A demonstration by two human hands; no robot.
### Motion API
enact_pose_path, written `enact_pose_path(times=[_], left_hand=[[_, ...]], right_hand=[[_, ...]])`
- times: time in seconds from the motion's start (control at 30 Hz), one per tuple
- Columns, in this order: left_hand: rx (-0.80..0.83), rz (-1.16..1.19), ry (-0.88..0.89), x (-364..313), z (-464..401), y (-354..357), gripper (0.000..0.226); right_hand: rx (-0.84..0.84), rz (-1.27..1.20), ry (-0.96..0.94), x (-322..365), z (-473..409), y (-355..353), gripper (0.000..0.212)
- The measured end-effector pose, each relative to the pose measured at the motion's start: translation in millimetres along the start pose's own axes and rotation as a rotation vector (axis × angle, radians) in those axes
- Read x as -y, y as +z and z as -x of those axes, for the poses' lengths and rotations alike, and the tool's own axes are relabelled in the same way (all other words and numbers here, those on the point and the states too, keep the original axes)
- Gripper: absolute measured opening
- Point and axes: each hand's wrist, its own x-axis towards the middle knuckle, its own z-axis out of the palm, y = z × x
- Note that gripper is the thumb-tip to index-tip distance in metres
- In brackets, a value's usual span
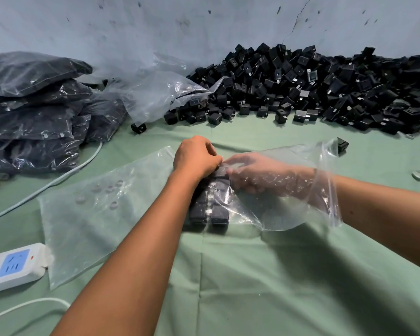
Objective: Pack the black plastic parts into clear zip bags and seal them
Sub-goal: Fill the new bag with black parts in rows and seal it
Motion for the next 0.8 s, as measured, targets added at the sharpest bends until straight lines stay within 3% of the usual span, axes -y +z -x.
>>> enact_pose_path(times=[0.1,0.23,0.4,0.63,0.7,0.8], left_hand=[[-0.02,-0.058,-0.031,-1,-1,-3,0.006],[-0.07,0.0,-0.069,-1,5,0,0.004],[-0.14,0.028,0.039,8,21,2,0.015],[0.132,-0.089,0.206,15,48,6,0.054],[0.159,-0.145,0.236,14,52,10,0.059],[0.157,-0.257,0.274,14,56,18,0.064]], right_hand=[[-0.003,-0.025,0.036,-4,0,0,0.036],[0.028,-0.01,0.005,-8,-2,-2,0.03],[0.131,-0.102,-0.038,-16,-4,-6,0.023],[0.107,0.151,-0.065,-3,-10,-5,0.041],[0.114,0.165,-0.073,-1,-9,-7,0.054],[0.109,0.215,-0.075,1,-8,-7,0.054]])
